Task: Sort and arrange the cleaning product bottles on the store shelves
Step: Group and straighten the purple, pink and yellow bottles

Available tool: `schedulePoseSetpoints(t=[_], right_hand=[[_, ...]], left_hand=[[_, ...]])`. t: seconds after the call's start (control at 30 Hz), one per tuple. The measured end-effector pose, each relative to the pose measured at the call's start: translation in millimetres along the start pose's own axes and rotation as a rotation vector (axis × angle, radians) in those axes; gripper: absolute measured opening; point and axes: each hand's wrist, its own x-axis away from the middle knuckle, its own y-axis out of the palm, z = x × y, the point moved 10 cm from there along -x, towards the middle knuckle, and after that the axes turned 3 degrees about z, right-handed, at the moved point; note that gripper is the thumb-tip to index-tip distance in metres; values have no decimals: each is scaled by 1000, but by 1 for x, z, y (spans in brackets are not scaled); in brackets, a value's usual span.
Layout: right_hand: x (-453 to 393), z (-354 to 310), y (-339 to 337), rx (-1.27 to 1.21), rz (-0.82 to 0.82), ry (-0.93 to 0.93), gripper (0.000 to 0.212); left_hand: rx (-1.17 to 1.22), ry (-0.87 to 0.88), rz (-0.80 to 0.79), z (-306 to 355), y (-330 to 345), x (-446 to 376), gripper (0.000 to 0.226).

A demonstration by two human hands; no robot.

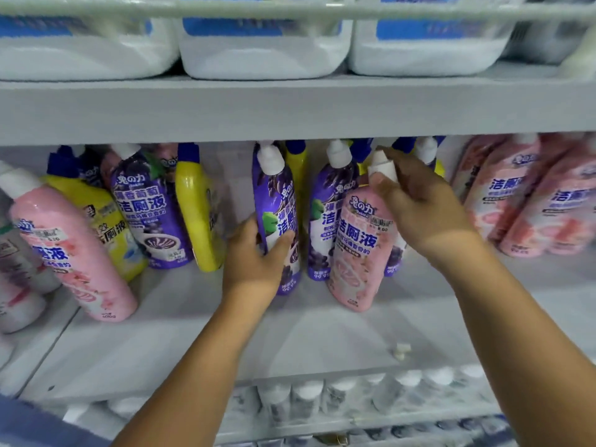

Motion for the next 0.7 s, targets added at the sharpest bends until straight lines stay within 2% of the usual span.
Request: schedulePoseSetpoints(t=[0.07, 0.2, 0.37, 0.5, 0.57, 0.7], right_hand=[[8, 12, 3, 48, 3, 56, 25], [32, 53, 17, -3, 12, 205, 42], [45, 79, 24, -179, 8, 203, 42], [49, 87, 23, -229, 72, 154, 39], [51, 89, 23, -231, 73, 149, 39], [50, 89, 25, -253, 42, 149, 34]], left_hand=[[-51, 33, -26, 3, 17, -6, 27], [-127, 109, -46, 8, 38, -19, 37], [54, -8, -161, -14, 55, -26, 35], [-93, 36, -204, -4, 54, -27, 35], [-133, 64, -138, 2, 34, -25, 41], [-55, 66, 244, 5, -55, -20, 28]])
